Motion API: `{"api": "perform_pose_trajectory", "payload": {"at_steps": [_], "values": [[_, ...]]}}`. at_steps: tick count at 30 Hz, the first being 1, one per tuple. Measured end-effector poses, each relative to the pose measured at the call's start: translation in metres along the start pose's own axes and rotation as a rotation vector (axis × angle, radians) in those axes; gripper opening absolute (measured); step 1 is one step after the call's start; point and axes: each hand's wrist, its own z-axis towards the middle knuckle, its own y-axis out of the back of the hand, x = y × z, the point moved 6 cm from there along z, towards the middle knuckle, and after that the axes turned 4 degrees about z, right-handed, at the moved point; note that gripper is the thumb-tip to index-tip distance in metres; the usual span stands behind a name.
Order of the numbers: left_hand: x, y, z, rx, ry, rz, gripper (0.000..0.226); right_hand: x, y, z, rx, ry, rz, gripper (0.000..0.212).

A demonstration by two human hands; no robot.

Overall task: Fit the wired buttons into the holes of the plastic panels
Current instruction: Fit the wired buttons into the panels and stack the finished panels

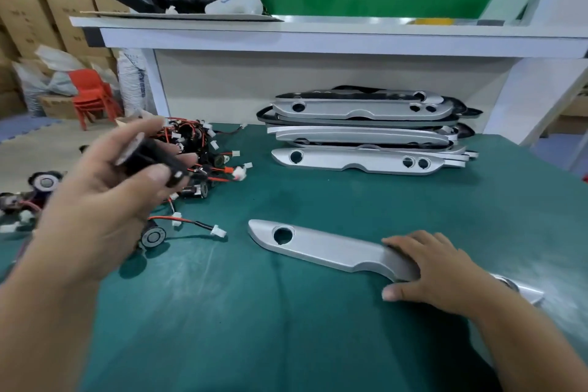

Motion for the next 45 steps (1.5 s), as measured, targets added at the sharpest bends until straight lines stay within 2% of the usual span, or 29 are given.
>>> {"api": "perform_pose_trajectory", "payload": {"at_steps": [1,4,6,12,16,23,26,28,31,33,36,39,40,43,45], "values": [[0.008,-0.015,0.001,0.033,0.017,-0.068,0.034,-0.001,0.000,0.001,-0.016,0.000,0.001,0.092],[0.033,-0.038,0.000,-0.056,0.113,-0.188,0.035,0.000,0.005,0.002,-0.072,0.021,0.043,0.081],[0.045,-0.044,-0.001,-0.060,0.161,-0.208,0.036,0.002,0.008,0.002,-0.102,0.044,0.027,0.076],[0.063,-0.047,-0.008,-0.081,0.234,-0.266,0.036,0.005,0.022,-0.001,-0.339,0.017,-0.028,0.068],[0.062,-0.042,-0.006,-0.093,0.247,-0.359,0.032,0.005,0.023,-0.001,-0.374,-0.016,-0.044,0.071],[0.065,-0.042,-0.004,-0.126,0.268,-0.320,0.030,0.007,0.027,-0.006,-0.392,-0.015,-0.028,0.068],[0.067,-0.048,-0.002,-0.095,0.258,-0.143,0.032,0.015,0.030,-0.008,-0.434,0.016,-0.022,0.064],[0.064,-0.058,-0.002,-0.002,0.182,0.180,0.037,0.023,0.032,-0.010,-0.487,0.060,-0.001,0.060],[0.060,-0.081,-0.003,0.120,-0.026,0.698,0.042,0.034,0.036,-0.014,-0.602,0.111,0.027,0.055],[0.062,-0.092,0.000,0.086,-0.088,0.807,0.041,0.035,0.038,-0.015,-0.646,0.119,0.040,0.054],[0.078,-0.096,0.003,0.031,0.024,0.854,0.048,0.030,0.037,-0.016,-0.642,0.093,0.057,0.054],[0.096,-0.100,-0.002,0.185,0.168,0.718,0.067,0.025,0.036,-0.015,-0.609,0.064,0.088,0.054],[0.097,-0.098,-0.004,0.172,0.216,0.615,0.071,0.025,0.036,-0.015,-0.607,0.061,0.096,0.054],[0.111,-0.086,-0.006,-0.030,0.357,0.161,0.069,0.024,0.036,-0.016,-0.580,0.056,0.103,0.054],[0.120,-0.087,-0.008,-0.093,0.428,-0.130,0.061,0.026,0.032,-0.014,-0.518,0.058,0.088,0.054]]}}
